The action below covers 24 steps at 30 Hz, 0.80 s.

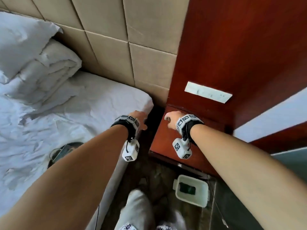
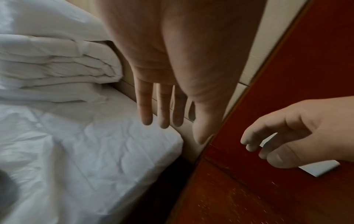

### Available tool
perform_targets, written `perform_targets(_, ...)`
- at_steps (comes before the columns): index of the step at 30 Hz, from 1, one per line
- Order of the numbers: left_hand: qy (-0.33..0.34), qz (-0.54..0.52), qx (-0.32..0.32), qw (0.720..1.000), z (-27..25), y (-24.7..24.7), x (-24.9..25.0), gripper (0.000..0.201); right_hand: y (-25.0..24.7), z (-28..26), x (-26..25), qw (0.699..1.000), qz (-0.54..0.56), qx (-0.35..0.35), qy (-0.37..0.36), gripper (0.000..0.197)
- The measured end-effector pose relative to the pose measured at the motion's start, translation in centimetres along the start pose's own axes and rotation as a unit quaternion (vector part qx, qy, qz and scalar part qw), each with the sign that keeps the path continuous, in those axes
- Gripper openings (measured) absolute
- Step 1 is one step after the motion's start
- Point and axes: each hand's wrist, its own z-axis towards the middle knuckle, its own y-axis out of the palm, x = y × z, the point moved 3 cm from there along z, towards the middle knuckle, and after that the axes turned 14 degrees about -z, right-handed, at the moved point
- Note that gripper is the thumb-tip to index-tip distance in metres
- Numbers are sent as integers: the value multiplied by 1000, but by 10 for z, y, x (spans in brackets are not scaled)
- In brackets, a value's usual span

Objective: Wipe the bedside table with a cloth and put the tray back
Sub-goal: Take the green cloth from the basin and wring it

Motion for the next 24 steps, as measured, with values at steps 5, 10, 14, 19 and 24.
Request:
perform_targets(5, 70, 32, -73, 994, 20, 52, 82, 52, 44, -41, 74, 994, 69, -27, 86, 37)
perform_targets(10, 117, 74, -150, 979, 38, 120, 136, 41, 104, -76, 126, 974, 140, -66, 164, 37)
perform_targets(14, 143, 85, -204, 965, 46, 180, 157, 42, 161, -99, 152, 956, 180, -103, 206, 40)
perform_targets(19, 158, 109, -278, 941, 57, 256, 160, 40, 246, -115, 168, 930, 232, -141, 246, 38)
perform_targets(24, 171, 145, -303, 926, 58, 324, 157, 49, 320, -122, 175, 910, 276, -173, 256, 41)
